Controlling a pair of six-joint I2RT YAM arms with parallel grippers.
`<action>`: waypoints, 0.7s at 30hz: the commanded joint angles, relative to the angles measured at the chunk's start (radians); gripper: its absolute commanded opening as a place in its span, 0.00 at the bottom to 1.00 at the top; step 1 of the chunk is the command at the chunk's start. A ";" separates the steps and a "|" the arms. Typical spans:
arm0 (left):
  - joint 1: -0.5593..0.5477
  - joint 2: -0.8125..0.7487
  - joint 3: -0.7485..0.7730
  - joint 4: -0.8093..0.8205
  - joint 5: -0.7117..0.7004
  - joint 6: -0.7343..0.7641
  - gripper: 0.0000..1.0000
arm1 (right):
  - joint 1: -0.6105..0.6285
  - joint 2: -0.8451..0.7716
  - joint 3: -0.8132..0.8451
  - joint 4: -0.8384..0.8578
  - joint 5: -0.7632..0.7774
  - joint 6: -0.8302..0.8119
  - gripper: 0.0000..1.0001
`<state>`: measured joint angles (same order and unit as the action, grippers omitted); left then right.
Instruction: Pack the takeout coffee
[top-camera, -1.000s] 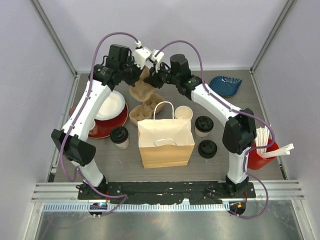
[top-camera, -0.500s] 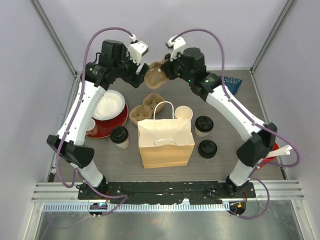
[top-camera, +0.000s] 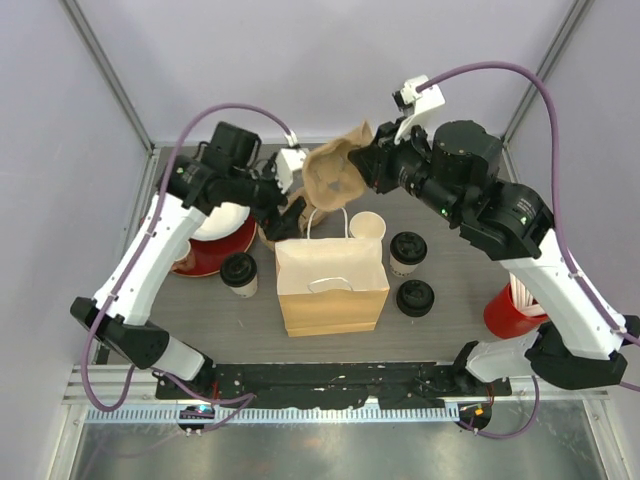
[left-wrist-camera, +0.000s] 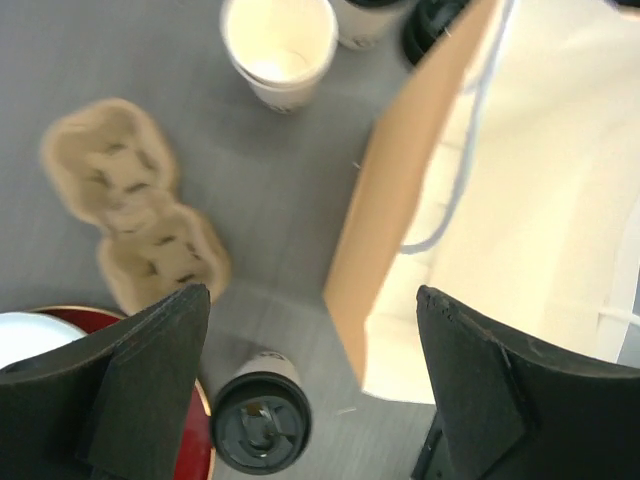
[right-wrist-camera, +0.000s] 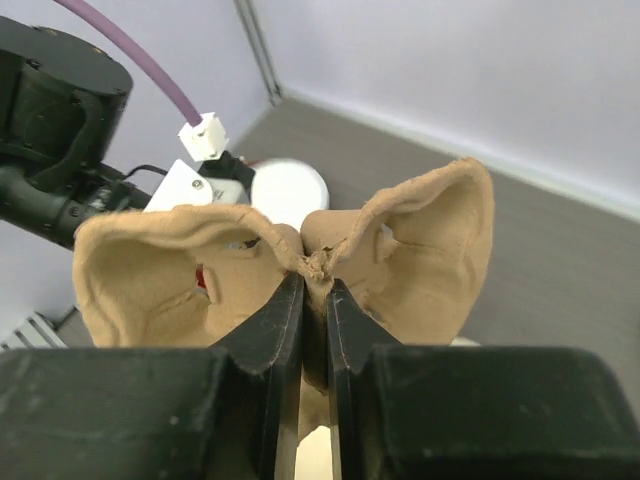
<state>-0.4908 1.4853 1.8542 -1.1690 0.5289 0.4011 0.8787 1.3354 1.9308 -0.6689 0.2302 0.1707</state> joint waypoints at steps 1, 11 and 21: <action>-0.064 0.007 -0.095 -0.008 0.025 0.081 0.88 | 0.014 -0.007 -0.006 -0.216 0.020 0.148 0.01; -0.097 0.049 -0.171 0.048 -0.033 0.068 0.62 | 0.023 -0.151 -0.145 -0.218 -0.136 0.268 0.01; -0.115 -0.051 -0.265 0.064 -0.023 -0.028 0.00 | 0.045 -0.157 -0.243 -0.228 -0.189 0.363 0.01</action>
<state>-0.5938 1.5085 1.6386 -1.1290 0.5014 0.4274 0.9066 1.1595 1.7424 -0.9092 0.0753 0.4706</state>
